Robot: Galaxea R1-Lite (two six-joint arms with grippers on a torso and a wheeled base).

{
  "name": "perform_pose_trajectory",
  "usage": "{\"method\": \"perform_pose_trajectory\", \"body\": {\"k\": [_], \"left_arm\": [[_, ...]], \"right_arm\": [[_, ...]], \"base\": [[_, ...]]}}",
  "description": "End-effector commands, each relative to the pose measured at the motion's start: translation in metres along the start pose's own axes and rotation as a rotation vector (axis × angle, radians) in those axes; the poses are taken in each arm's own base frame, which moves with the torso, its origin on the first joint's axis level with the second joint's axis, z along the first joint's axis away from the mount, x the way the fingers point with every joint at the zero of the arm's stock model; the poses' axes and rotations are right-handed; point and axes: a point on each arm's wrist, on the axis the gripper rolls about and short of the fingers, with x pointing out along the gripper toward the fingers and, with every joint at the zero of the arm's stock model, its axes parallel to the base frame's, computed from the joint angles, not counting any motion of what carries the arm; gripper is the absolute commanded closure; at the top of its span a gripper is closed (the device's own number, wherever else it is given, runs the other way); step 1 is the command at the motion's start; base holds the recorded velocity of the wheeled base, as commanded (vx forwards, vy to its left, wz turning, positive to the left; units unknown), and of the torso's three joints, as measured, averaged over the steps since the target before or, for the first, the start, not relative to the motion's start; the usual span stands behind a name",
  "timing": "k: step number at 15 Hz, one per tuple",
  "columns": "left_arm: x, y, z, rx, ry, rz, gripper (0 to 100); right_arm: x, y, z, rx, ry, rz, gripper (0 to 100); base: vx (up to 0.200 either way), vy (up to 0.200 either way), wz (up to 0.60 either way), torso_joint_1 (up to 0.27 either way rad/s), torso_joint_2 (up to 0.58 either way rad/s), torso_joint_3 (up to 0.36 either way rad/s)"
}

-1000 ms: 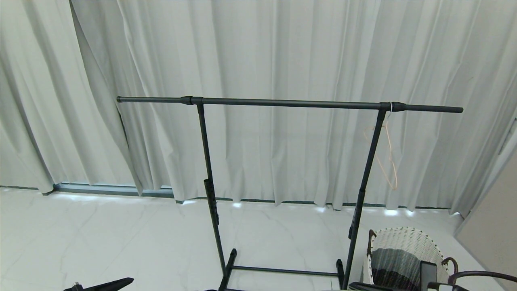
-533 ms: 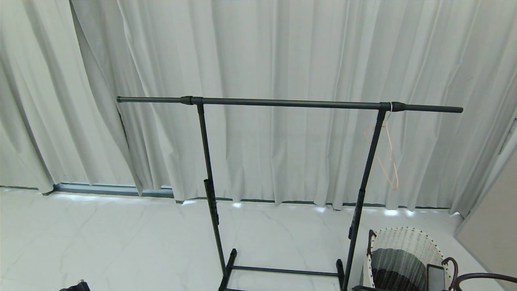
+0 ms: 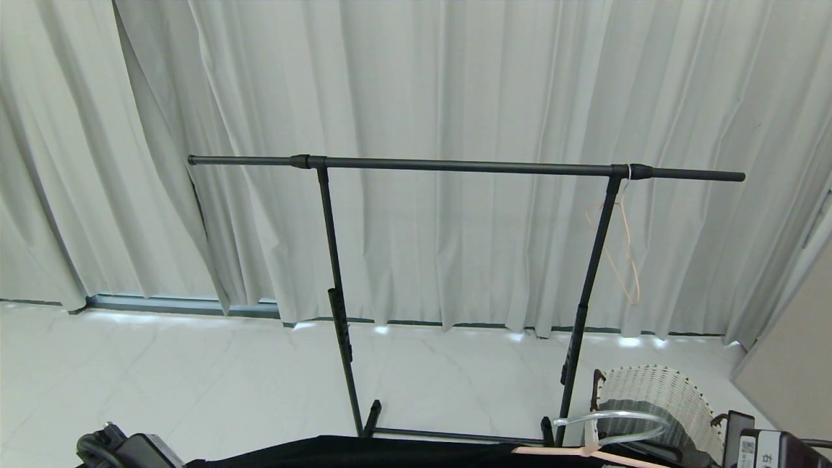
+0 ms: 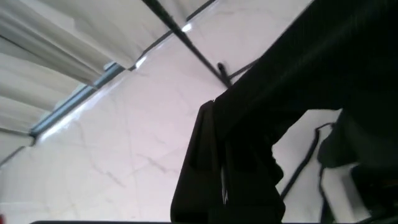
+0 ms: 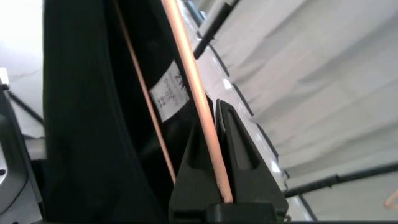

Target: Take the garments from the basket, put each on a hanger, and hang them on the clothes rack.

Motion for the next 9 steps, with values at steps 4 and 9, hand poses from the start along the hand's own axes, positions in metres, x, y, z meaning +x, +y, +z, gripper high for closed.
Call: {"method": "perform_pose_trajectory", "body": {"k": [4, 9], "left_arm": [[0.0, 0.002, 0.002, 0.035, -0.005, 0.008, 0], [-0.01, 0.011, 0.024, -0.008, -0.13, 0.007, 0]], "right_arm": [[-0.002, -0.002, 0.002, 0.002, -0.012, -0.012, 100], [-0.001, -0.011, -0.004, 0.021, 0.035, -0.095, 100]], "base": [[0.0, 0.0, 0.0, 0.0, 0.0, 0.0], [0.0, 0.0, 0.0, 0.0, 0.0, 0.0]]}}
